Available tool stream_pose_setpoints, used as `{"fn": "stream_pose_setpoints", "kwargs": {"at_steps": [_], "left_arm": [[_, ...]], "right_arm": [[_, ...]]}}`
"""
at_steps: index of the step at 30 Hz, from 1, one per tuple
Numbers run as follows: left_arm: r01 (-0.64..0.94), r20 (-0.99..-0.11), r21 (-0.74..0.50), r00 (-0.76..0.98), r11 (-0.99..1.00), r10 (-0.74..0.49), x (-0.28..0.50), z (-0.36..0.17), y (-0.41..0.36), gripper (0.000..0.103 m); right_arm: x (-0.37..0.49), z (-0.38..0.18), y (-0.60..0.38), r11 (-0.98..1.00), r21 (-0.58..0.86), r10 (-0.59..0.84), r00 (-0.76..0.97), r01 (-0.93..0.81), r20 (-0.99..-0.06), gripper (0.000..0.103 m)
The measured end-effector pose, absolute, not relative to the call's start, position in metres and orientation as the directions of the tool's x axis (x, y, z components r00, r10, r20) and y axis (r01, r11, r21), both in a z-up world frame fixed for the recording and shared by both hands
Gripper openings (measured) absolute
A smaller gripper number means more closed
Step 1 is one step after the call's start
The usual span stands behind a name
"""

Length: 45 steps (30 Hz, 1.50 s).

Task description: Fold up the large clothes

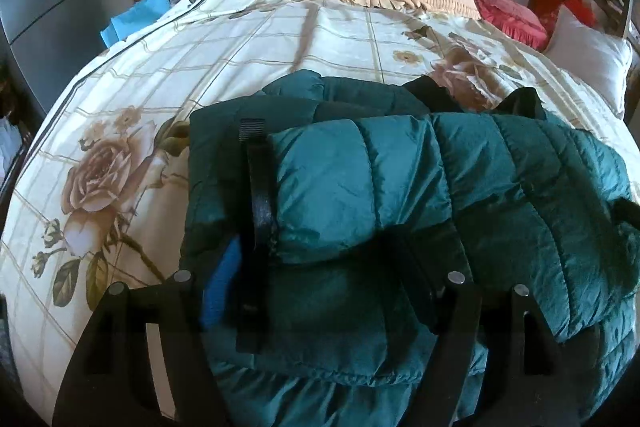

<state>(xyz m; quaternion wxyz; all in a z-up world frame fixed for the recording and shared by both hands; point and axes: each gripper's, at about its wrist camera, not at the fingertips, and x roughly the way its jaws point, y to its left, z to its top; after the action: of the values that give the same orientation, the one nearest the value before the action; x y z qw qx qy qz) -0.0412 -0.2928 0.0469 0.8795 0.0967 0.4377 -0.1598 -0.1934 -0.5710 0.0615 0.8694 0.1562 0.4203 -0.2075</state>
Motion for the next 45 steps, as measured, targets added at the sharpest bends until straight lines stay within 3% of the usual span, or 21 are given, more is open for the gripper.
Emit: {"fn": "stream_pose_setpoints", "kwargs": {"at_steps": [6,12,26,45], "left_arm": [[0.367,-0.796,0.036,0.573,0.930,-0.195,-0.042,0.046,-0.295,0.075],[0.368,-0.794,0.041,0.576,0.929,-0.193,-0.042,0.045,-0.295,0.078],[0.383,-0.776,-0.006,0.580,0.924,-0.246,-0.085,0.071,-0.249,0.078],[0.408,-0.756,0.008,0.600,0.913,-0.262,-0.170,0.076,-0.184,0.078]], "right_arm": [[-0.231,0.081,-0.543,0.901,0.085,-0.214,0.606,0.425,-0.766,0.063],[-0.224,0.033,-0.539,0.900,-0.024,-0.263,0.500,0.435,-0.825,0.065],[-0.293,0.079,-0.528,0.893,0.027,-0.254,0.553,0.449,-0.793,0.071],[-0.361,0.052,-0.489,0.903,0.046,-0.204,0.520,0.427,-0.829,0.071]]}}
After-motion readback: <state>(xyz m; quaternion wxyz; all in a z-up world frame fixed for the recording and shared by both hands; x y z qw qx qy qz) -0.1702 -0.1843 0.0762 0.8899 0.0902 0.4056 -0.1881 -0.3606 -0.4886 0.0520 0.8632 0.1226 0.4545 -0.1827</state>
